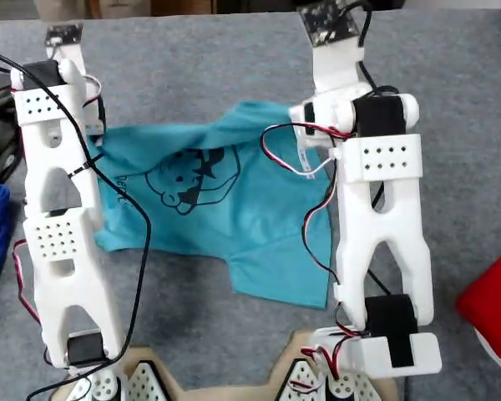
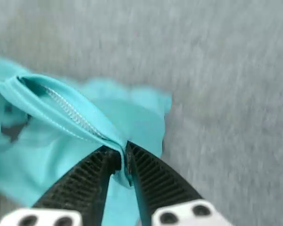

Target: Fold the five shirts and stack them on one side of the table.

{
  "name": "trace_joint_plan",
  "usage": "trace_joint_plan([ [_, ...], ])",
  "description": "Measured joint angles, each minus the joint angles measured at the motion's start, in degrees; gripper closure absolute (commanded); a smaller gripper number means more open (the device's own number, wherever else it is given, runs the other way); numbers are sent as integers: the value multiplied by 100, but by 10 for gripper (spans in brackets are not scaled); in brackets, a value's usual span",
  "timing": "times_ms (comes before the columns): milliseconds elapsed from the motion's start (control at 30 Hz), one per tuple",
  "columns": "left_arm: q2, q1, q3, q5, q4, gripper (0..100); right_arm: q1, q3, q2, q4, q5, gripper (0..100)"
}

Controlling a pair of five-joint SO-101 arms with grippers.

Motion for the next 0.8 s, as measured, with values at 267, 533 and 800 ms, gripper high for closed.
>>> trace_joint_plan([
  [267, -2163, 141, 2629, 0, 0, 981, 0, 0, 0, 1204, 35, 992],
  [533, -4607, 501, 5521, 26, 0, 981, 0, 193, -149, 1477, 35, 992],
  [800, -5257, 325, 6796, 35, -88, 981, 0, 1486, -756, 1477, 35, 992],
])
